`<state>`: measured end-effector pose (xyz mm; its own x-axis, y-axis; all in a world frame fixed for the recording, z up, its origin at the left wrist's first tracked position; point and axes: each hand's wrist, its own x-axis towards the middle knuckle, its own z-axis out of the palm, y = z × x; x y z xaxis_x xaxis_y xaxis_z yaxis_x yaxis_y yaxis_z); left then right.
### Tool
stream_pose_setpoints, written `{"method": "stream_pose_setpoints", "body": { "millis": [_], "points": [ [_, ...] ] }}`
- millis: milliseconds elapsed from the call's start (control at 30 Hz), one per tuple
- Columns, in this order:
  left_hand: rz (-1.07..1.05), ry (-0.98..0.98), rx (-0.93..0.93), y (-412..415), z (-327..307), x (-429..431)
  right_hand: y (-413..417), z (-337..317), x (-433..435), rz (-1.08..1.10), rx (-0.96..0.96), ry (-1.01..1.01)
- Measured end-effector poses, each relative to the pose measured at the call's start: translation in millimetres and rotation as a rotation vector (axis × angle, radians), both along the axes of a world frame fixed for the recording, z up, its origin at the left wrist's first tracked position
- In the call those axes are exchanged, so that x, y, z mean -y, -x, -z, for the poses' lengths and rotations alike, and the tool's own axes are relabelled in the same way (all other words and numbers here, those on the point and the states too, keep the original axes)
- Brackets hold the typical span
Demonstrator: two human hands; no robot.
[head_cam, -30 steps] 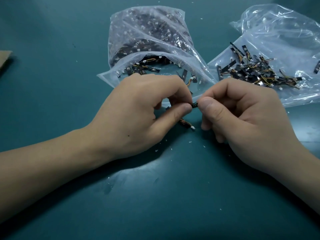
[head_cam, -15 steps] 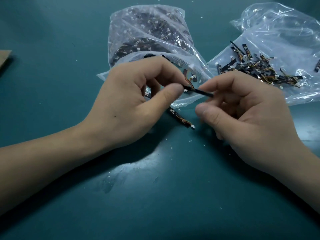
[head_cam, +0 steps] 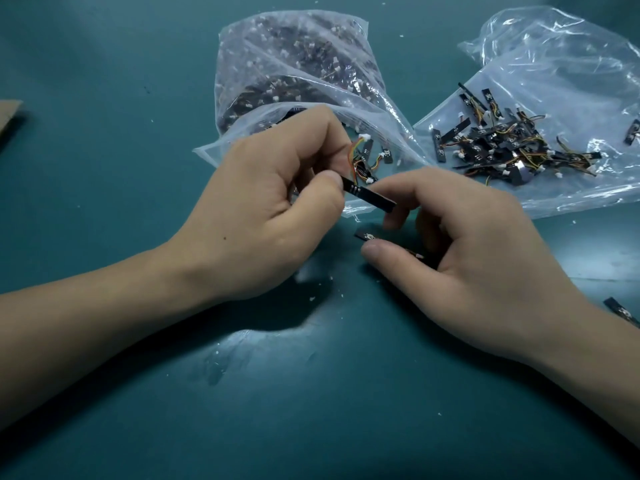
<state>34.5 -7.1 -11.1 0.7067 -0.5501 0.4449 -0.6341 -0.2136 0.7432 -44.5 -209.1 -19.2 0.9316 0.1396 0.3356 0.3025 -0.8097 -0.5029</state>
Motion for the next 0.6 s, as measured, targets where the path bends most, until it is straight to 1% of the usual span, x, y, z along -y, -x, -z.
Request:
{"method": "stream_pose_setpoints", "body": {
  "millis": [100, 133, 300, 400, 500, 600],
  "points": [
    [-0.029, -0.022, 0.056, 0.1, 1.6, 2.2, 4.0, -3.9, 0.0, -0.043, -0.008, -0.259],
    [-0.031, -0.026, 0.066, -0.1, 2.1, 2.5, 3.7, -4.3, 0.8, -0.044, -0.003, -0.316],
    [-0.008, -0.037, 0.099, 0.3, 2.8, 3.0, 0.4, -3.3, 1.9, 0.009, 0.023, -0.339],
    [0.016, -0.04, 0.044, 1.2, -0.1, 0.9, 2.0, -3.7, 0.4, 0.006, 0.027, -0.393],
    [0.039, -0.095, -0.006, 2.1, -1.7, 0.4, 1.6, -3.1, 0.4, 0.013, 0.045, -0.402],
    [0.039, -0.172, 0.034, 4.0, -0.6, 2.7, 0.5, -2.9, 0.5, 0.021, 0.031, -0.38]
  ]
}}
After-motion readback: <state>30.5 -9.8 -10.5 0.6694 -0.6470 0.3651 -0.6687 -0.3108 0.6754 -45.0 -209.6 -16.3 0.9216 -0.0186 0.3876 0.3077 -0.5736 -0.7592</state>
